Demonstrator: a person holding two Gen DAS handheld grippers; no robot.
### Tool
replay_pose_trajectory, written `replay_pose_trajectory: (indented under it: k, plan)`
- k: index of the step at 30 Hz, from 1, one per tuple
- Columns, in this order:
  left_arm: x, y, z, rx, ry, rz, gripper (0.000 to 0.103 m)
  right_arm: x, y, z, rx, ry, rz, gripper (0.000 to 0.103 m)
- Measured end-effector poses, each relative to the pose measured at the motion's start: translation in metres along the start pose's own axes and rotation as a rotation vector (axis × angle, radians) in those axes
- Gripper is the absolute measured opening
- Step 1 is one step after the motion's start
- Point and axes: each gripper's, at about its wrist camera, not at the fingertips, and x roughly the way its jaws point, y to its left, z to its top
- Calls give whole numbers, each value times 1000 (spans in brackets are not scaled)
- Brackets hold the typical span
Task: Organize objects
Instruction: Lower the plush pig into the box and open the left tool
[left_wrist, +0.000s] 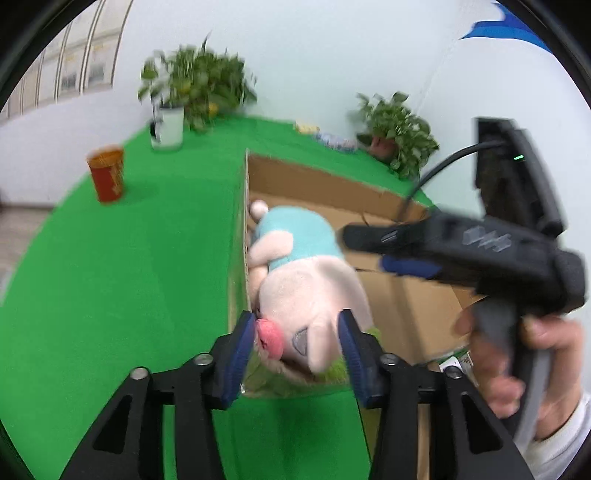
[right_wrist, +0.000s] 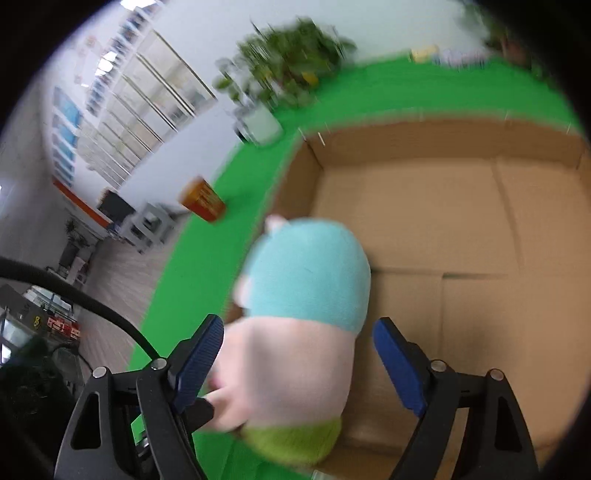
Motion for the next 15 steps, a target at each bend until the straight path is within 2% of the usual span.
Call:
replay_pose_trajectory:
  k: [1,2,3,5,8,10,15]
  plan:
    - [-11,-3,-2,9,-25,3,63,-21,5,-4,-22,-38,6,92]
    - [-24,-6,-5,12,-54,4,67,-36,9,-10,-38,-70,-2,95]
    - [-38,-9,-9,10,-88,-1,73,-52,12,-17,-54,-101,-21,102]
    - [-66,-18,-16,15,-150,-15,77,-79,18,-37,-79,-158,-82,103]
    - [-100,-33,-32,45,-230,-5,90,-110,26,-80,-104,-218,-139,103]
    - [-120,-47,-46,72,-271,13,102,-121,27,-105,-112,-258,-202,103]
    - [-147,-74,-71,101,-312,48,103,-133,24,-157,-95,-311,-375,103]
